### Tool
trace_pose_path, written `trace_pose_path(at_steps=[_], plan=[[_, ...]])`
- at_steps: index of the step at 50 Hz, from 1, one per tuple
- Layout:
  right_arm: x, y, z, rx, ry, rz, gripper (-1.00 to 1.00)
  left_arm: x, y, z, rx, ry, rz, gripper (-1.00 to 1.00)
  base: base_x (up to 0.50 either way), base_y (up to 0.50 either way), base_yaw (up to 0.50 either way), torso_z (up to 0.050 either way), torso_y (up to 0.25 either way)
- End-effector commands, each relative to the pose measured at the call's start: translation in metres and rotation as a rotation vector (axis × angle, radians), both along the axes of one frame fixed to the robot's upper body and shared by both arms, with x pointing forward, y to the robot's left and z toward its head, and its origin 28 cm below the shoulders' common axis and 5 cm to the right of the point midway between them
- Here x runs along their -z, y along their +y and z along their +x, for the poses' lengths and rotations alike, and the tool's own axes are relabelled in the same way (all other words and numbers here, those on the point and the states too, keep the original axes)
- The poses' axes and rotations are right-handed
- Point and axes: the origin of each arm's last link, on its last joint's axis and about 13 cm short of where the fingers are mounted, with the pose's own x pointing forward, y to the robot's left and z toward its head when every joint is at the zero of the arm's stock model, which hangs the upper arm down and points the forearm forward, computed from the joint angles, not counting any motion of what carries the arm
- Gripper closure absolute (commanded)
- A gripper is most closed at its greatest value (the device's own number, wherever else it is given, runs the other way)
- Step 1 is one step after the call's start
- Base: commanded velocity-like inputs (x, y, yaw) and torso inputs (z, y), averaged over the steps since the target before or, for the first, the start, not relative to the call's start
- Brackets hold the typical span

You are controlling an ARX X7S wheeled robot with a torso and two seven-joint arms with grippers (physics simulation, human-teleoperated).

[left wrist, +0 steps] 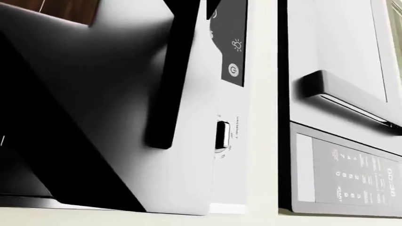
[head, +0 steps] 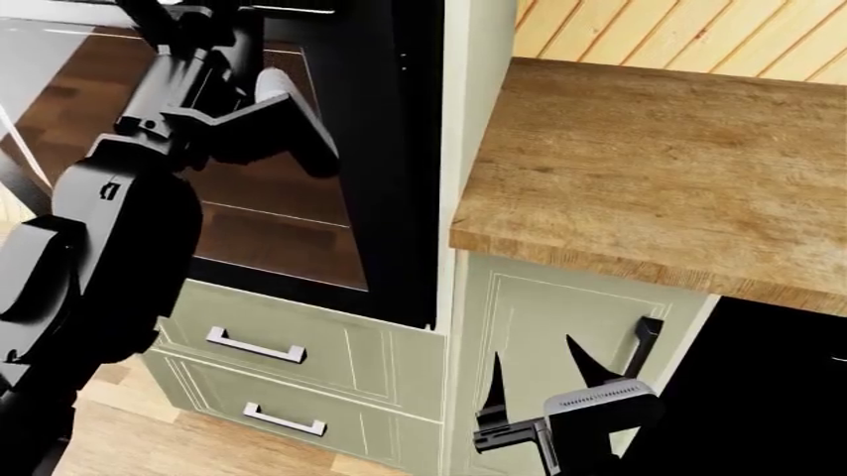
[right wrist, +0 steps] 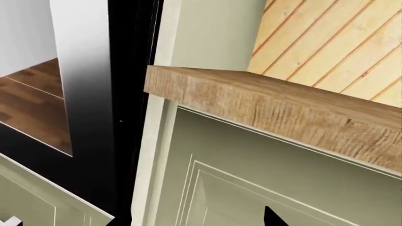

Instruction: Open the oven door

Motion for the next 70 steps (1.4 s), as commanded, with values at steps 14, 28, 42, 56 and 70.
trace_pose_path(at_steps=[14, 28, 42, 56, 70], plan=[[0.0, 0.0, -0.001, 0.002, -0.001, -0.003, -1.0, -0.018, -0.016, -0.037, 0.092, -0.204, -0.006, 1.0, 0.0, 0.0, 0.0, 0.001, 0.004], [0.0, 0.0, 0.0, 0.002, 0.0, -0.002, -1.0, -0.013, -0.012, -0.05, 0.089, -0.193, 0.004, 1.0, 0.0, 0.0, 0.0, 0.001, 0.004], [-0.003, 0.001, -0.002, 0.001, -0.004, -0.006, -1.0, -0.005, -0.009, -0.068, 0.091, -0.168, 0.017, 1.0, 0.0, 0.0, 0.0, 0.001, 0.003], [-0.002, 0.001, -0.002, 0.0, -0.005, -0.007, -1.0, 0.011, -0.003, -0.078, 0.078, -0.142, 0.021, 1.0, 0.0, 0.0, 0.0, 0.001, 0.004], [-0.001, 0.0, -0.001, 0.0, -0.006, -0.005, -1.0, 0.018, 0.0, -0.089, 0.072, -0.145, 0.01, 1.0, 0.0, 0.0, 0.0, 0.001, 0.003]])
